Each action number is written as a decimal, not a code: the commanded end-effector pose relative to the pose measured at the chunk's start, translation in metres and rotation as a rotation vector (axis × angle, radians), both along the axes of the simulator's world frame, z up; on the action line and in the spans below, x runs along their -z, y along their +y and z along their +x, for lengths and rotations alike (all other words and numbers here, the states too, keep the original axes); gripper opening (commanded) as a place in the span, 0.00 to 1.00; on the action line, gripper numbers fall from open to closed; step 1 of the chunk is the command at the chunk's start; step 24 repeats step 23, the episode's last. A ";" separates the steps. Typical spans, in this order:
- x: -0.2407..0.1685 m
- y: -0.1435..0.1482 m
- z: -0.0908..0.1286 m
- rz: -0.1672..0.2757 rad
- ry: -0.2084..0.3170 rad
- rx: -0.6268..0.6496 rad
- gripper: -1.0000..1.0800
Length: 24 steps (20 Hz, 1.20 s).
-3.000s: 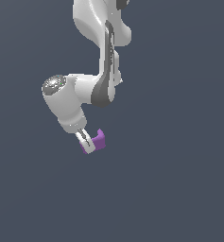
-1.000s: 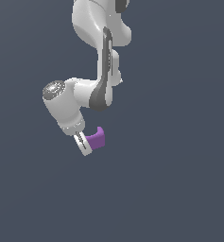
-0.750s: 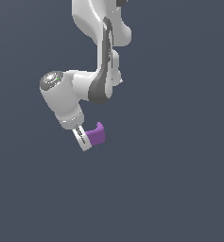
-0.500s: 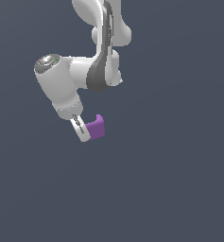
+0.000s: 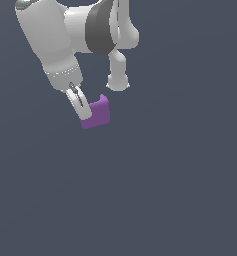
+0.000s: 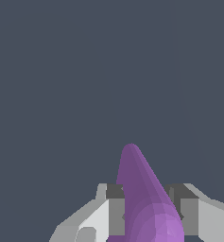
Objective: Pick up the object and move it to a goal position.
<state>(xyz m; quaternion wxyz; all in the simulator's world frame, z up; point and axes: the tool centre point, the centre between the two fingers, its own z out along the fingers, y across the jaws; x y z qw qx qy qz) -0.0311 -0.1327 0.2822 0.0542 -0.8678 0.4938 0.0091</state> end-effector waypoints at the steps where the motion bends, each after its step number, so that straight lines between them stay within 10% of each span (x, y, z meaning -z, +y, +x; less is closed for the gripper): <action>1: -0.027 0.000 -0.009 -0.001 0.001 0.000 0.00; 24: -0.119 0.000 -0.034 -0.001 0.001 -0.002 0.00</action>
